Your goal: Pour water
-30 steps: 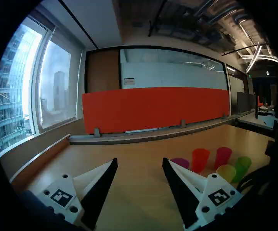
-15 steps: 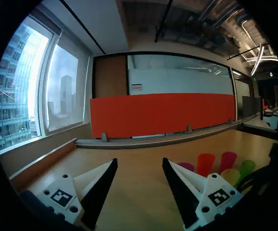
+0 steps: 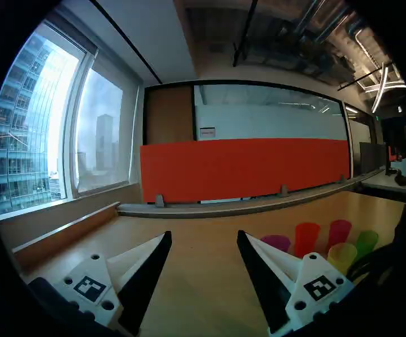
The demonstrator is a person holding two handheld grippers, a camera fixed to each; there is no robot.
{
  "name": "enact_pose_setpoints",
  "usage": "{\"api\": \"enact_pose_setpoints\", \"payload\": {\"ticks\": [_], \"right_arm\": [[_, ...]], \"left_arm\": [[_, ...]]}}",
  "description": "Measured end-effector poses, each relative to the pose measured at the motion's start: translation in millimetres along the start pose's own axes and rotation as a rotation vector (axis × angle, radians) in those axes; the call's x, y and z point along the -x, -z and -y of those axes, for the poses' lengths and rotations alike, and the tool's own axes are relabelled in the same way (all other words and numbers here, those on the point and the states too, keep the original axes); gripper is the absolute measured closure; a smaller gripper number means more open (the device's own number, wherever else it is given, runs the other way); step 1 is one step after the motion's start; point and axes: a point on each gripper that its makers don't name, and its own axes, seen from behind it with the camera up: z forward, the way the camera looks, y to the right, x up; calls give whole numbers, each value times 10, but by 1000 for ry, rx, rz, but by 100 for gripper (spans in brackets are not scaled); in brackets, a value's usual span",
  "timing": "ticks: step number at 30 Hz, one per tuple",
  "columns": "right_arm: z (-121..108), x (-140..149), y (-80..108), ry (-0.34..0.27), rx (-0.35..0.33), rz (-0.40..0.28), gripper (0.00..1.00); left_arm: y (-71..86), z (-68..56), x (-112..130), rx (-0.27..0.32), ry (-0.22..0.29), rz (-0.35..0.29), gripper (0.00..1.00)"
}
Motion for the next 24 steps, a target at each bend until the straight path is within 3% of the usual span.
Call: {"api": "enact_pose_setpoints", "payload": {"ticks": [6,15,24], "right_arm": [[30,39,17,-14,-2,-2,1],[47,108,0,-12,5,11,1],[65,143,-16,-9,2,18,1]], "left_arm": [[-5,-2,99,-6,-17,-5,14],[21,19,236,-19,20,-17,14],[40,12,337,-21,25,-15,14]]}}
